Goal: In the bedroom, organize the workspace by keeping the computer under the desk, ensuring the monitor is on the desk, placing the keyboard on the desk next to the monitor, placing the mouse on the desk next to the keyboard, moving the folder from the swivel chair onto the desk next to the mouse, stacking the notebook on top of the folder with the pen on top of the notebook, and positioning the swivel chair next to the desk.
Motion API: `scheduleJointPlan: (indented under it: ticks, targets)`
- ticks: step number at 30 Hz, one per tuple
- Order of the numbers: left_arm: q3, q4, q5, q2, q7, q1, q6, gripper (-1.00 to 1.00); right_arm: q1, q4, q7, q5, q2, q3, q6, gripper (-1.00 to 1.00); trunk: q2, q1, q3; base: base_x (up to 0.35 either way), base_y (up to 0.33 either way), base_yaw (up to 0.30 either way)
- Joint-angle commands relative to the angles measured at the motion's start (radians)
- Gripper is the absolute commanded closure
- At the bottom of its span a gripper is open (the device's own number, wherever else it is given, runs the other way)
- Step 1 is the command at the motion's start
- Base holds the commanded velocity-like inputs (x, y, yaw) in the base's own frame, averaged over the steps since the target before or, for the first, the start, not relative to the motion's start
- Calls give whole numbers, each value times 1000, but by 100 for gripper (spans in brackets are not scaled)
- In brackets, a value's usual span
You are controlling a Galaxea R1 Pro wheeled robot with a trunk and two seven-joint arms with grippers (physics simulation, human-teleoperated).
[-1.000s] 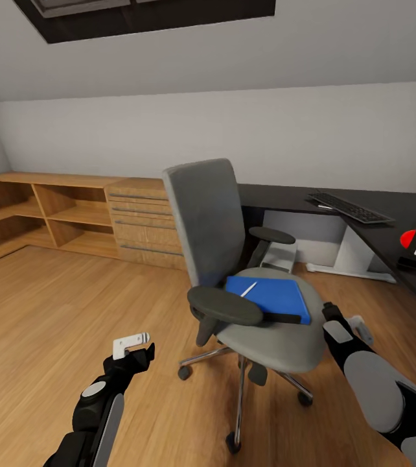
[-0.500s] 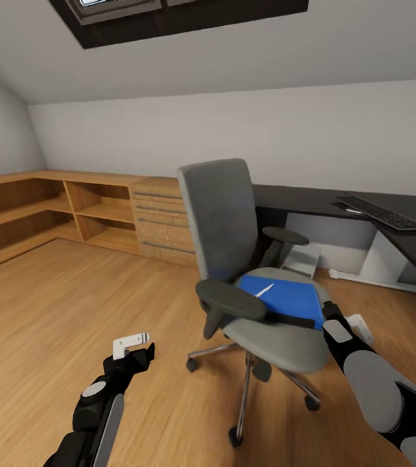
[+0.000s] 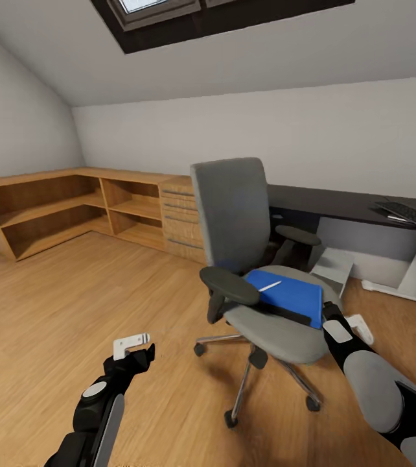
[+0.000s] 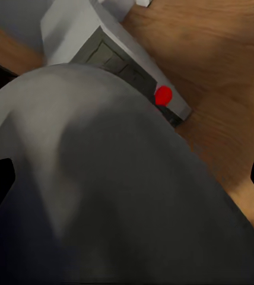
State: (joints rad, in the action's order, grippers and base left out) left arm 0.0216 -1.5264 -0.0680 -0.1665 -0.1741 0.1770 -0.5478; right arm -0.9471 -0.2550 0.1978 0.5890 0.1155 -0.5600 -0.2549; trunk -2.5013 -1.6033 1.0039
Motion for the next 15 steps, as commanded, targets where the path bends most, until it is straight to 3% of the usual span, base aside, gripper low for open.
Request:
scheduleJointPlan:
  ticks: [1, 15]
  targets:
    - [0, 0, -7, -1, -5, 1, -4, -100, -1, 2, -3, 22, 0, 5, -3, -100, 0, 0, 1, 0, 0, 275]
    - [-2, 22, -7, -2, -5, 1, -3, -100, 0, 4, -7, 20, -2, 6, -4, -100, 0, 0, 1, 0, 0, 277]
